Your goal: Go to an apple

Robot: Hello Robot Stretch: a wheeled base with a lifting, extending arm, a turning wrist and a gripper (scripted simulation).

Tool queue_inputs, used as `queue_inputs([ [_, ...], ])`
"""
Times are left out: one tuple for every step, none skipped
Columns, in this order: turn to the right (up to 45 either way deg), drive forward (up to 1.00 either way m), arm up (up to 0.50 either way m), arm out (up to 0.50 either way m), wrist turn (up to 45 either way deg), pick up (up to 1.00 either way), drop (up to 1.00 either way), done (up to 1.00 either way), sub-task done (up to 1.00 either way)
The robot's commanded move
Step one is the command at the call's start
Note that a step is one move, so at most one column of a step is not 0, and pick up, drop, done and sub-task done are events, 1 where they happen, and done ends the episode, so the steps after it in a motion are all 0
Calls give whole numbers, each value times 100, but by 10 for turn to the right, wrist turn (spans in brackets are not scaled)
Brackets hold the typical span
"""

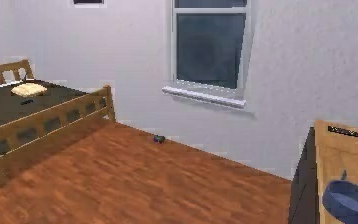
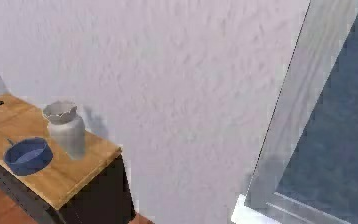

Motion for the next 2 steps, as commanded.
queue_inputs([
  [-450,0,0,0,0,0,0,0,0],
  [-180,0,0,0,0,0,0,0,0],
])
